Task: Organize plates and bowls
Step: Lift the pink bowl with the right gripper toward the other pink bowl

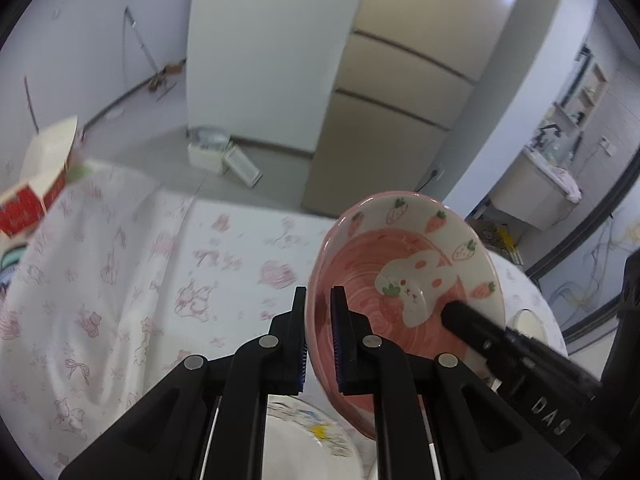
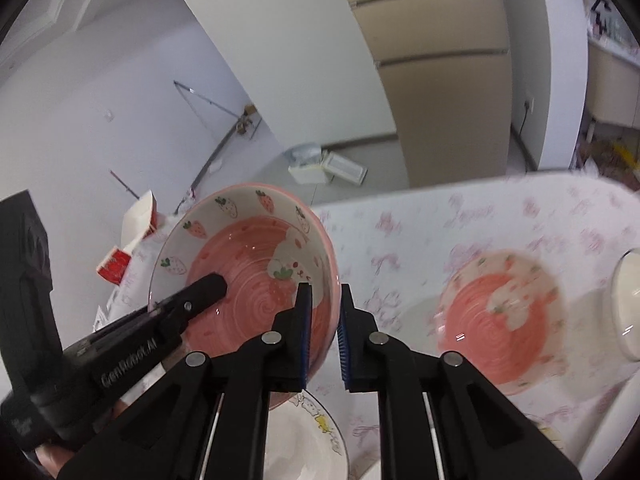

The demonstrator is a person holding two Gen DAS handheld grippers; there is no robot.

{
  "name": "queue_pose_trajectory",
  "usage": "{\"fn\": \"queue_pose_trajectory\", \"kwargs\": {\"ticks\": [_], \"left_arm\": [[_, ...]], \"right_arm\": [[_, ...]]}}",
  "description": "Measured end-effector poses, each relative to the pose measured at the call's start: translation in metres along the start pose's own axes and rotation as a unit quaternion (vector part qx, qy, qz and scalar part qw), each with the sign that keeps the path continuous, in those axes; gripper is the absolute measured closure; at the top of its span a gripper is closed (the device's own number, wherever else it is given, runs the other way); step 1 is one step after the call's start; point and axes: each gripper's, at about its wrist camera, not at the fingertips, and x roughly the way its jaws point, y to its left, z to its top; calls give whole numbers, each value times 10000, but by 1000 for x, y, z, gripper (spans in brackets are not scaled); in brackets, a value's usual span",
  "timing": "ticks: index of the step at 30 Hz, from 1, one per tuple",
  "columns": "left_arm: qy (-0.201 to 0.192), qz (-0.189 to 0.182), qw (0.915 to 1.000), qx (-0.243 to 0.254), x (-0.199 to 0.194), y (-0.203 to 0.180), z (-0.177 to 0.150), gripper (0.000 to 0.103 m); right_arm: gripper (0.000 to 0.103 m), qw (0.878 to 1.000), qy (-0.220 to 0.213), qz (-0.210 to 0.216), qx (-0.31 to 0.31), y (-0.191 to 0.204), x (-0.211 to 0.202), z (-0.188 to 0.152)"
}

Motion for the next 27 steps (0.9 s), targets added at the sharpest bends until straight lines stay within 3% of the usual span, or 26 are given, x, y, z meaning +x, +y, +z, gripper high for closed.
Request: {"fn": "queue_pose_trajectory", "kwargs": {"ticks": [8, 11, 13, 17, 22, 27], "left_arm": [[-182, -700, 9970, 277, -43, -77, 1, 92], [-433, -689, 9953, 525, -57, -111, -1, 92], [-398, -797, 9941, 613, -54, -128, -5, 92], [-252, -948, 9934, 602, -30, -139, -17, 92], [163, -1006, 9938, 433, 21, -127, -23, 92], [353, -800, 9951, 457, 58, -119, -28, 92]], "right_arm": [[91, 9957, -781, -457, -201, -32, -92, -2], [90, 9944, -1004, -320, -73, -55, -111, -9], [90, 9932, -1139, -217, 126, -72, -119, -12], [90, 9915, -1223, -257, 353, -96, -117, -12], [90, 9944, -848, -309, 557, -116, -88, -11], [90, 9954, -576, -522, 560, -123, -60, -14]]}}
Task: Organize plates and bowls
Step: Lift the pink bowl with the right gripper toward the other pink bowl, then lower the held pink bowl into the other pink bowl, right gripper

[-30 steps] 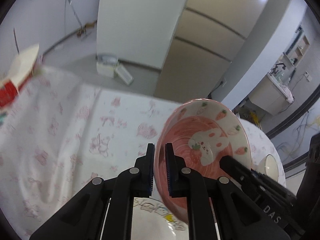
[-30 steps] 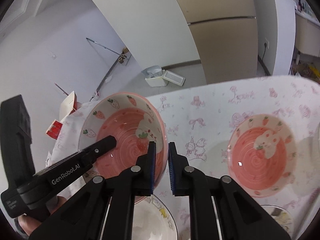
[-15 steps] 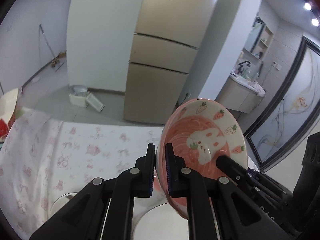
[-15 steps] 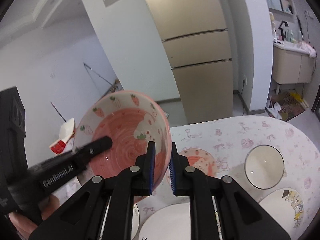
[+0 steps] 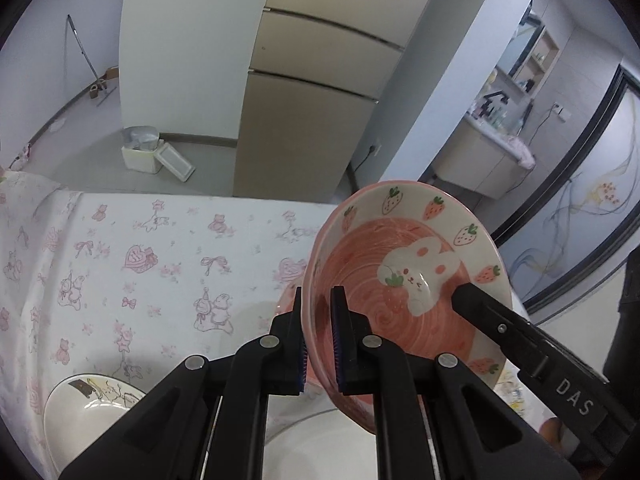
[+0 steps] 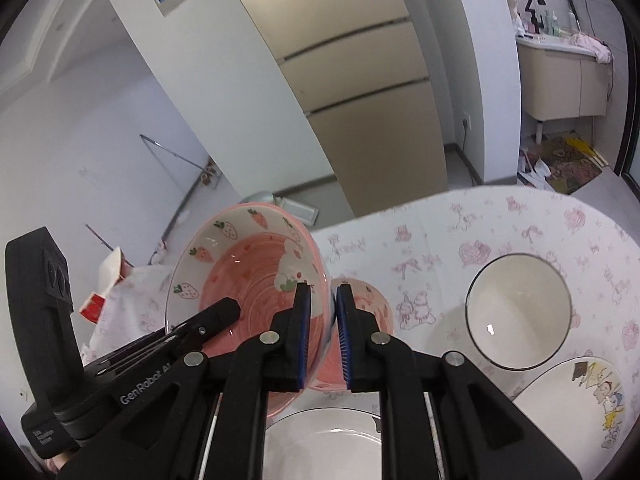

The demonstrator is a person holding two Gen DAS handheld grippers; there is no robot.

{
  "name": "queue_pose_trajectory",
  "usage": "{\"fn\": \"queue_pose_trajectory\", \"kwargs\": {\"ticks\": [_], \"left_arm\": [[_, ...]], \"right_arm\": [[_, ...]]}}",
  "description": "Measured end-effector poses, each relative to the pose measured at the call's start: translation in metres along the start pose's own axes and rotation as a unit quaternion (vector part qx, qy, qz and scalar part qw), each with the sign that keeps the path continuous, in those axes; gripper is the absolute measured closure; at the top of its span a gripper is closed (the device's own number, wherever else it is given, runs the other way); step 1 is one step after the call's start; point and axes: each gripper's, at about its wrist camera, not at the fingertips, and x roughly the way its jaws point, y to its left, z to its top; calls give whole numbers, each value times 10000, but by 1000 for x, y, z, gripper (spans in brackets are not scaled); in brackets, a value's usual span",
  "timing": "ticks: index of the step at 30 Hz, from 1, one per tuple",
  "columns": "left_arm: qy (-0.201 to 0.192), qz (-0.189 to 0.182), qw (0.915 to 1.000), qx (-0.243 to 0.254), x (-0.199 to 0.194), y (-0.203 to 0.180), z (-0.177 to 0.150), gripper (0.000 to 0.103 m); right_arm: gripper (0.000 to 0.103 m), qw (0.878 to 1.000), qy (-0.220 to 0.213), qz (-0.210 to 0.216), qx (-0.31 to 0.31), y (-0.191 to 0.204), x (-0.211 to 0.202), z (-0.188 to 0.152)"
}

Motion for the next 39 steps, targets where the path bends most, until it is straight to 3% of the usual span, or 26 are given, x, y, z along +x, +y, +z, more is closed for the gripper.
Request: {"fn": "queue_pose_trajectory", "kwargs": {"ticks": [7, 15, 29, 39], "left_arm": [[279, 162, 9993, 189, 43, 7, -11, 92], [464, 411, 9976, 312, 69, 17, -16, 92], [494, 789, 9935, 660, 82, 17, -21, 91], [526, 778, 9933, 666, 90, 21, -22, 91]], "right_arm": [[90, 9991, 144, -401, 17, -11, 23, -5], [90, 9979, 490, -412, 53, -20, 52, -11], [90, 9950, 648, -686, -333, -9, 62, -17], [90, 9918, 616, -810, -771, -4, 70, -21]]}}
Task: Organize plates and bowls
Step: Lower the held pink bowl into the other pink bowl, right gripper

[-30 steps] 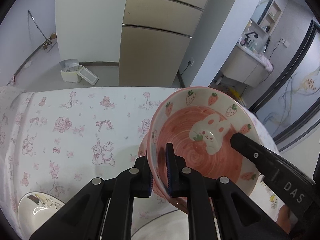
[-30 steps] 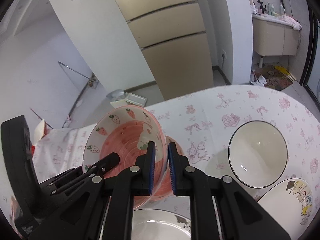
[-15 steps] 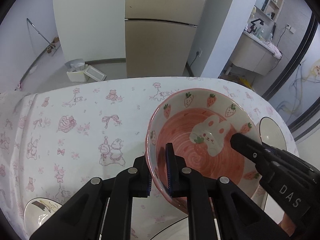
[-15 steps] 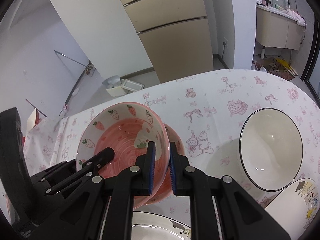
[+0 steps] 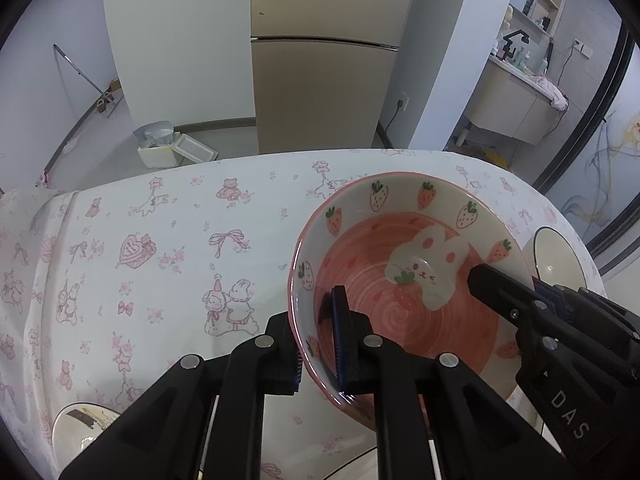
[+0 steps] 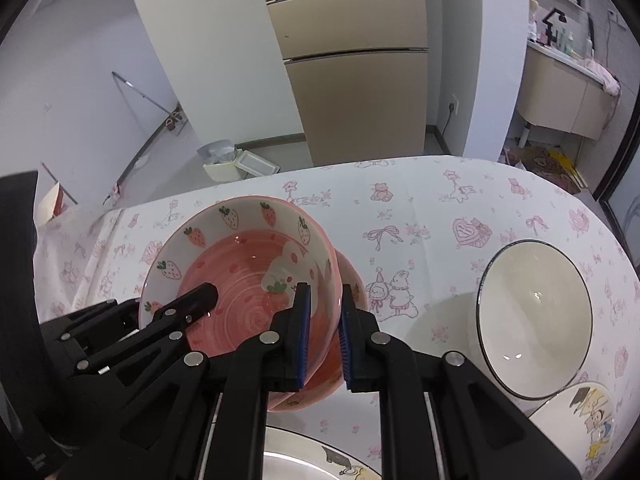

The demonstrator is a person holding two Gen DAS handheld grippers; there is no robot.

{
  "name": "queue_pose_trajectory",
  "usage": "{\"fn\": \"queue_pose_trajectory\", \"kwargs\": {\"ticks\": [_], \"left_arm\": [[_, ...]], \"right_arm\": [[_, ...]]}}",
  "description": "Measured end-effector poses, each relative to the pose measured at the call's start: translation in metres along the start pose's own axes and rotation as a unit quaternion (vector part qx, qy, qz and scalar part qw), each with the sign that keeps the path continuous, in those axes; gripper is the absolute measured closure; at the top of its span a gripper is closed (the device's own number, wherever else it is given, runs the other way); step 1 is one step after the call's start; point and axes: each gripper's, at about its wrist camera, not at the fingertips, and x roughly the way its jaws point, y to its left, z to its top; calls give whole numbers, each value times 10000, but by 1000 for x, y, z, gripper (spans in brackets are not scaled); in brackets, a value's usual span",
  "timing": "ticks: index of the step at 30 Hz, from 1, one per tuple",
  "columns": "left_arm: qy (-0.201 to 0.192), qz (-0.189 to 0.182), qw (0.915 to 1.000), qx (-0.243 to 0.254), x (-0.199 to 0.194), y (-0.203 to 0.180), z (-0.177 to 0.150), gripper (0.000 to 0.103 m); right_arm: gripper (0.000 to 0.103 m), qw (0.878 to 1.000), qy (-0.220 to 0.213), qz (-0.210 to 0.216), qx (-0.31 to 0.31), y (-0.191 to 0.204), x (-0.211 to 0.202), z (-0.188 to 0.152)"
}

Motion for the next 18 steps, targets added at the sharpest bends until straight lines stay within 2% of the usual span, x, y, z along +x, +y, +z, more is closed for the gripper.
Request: {"fn": "queue_pose_trajectory", "kwargs": {"ticks": [4, 8, 11, 16, 18], "left_arm": [[160, -67, 9998, -86, 8, -1, -2, 91], [108, 193, 9997, 95, 9, -9, -2, 90], [96, 255, 9995, 139, 9, -11, -3, 90], [102, 202, 9997, 111, 9, -11, -3, 90], [134, 194, 9997, 113, 11, -11, -3, 90]], "right_arm": [[90, 9999, 10, 110, -70, -5, 2, 0], [90, 9997, 216, 112, -68, -9, 11, -1], [90, 9995, 286, 52, -100, -9, 13, -2], [90, 9996, 240, 12, -171, -7, 12, -3], [89, 9990, 181, -65, -392, -3, 11, -4]]}}
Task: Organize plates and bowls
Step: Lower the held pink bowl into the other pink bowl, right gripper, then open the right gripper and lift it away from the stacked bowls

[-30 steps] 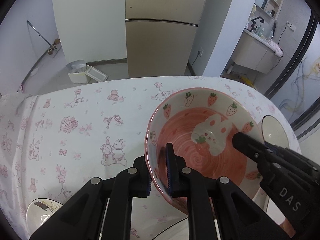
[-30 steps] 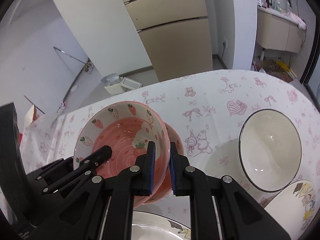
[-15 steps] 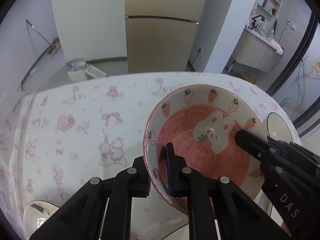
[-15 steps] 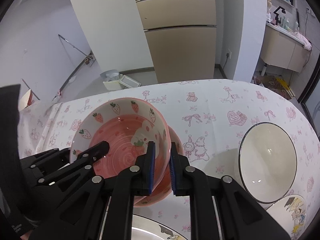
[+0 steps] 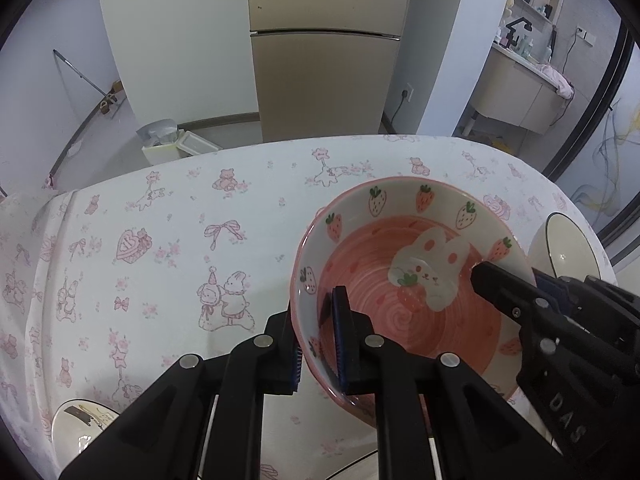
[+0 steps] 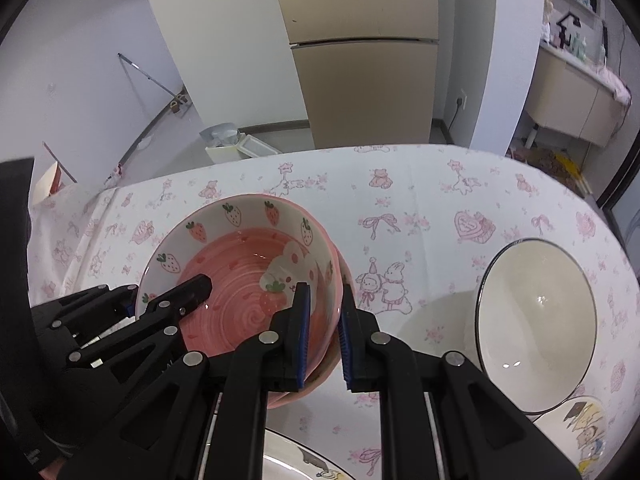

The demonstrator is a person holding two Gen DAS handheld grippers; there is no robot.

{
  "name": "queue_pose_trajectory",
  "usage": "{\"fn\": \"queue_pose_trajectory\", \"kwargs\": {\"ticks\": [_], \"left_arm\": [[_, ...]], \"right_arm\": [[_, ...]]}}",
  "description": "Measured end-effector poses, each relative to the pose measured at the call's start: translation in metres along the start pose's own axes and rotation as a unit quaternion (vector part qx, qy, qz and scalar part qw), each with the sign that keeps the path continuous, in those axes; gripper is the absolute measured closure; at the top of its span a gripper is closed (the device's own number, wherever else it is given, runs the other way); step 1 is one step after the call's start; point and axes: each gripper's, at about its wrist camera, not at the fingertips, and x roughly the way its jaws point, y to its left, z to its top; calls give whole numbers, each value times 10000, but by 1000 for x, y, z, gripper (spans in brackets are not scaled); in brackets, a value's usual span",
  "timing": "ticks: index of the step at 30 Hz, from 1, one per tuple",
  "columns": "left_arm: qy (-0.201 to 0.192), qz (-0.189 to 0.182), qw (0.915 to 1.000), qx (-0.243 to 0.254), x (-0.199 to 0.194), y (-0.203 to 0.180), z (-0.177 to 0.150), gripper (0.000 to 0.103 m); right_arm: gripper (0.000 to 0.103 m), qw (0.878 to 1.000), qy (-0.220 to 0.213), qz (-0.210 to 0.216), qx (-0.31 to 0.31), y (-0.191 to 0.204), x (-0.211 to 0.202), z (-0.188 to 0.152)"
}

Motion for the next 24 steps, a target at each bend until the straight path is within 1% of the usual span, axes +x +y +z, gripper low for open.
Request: {"fn": "queue_pose_trajectory", "kwargs": {"ticks": [3, 6, 16, 20, 22, 24], "left_arm": [[14, -61, 10000, -1, 2, 2, 0, 90], [5, -59, 10000, 40, 3, 2, 0, 90], [-15, -10, 10000, 95, 4, -2, -2, 90], [-26, 20, 9999, 108, 4, -2, -2, 90], [-29, -33, 10000, 62, 4, -1, -2, 90], [-28, -57, 10000, 34, 4, 0, -1, 90]], "right_arm": [[86, 9994, -90, 20, -340, 3, -2, -3], [86, 9990, -180, 113, -385, 0, -2, -3], [86, 9948, -647, 68, -784, 3, -2, -10], [90, 9935, -825, -11, -783, 1, 0, -11], [92, 9945, -808, -57, -663, -3, 1, -9], [93, 9956, -774, 12, -529, -7, 2, -8]]}}
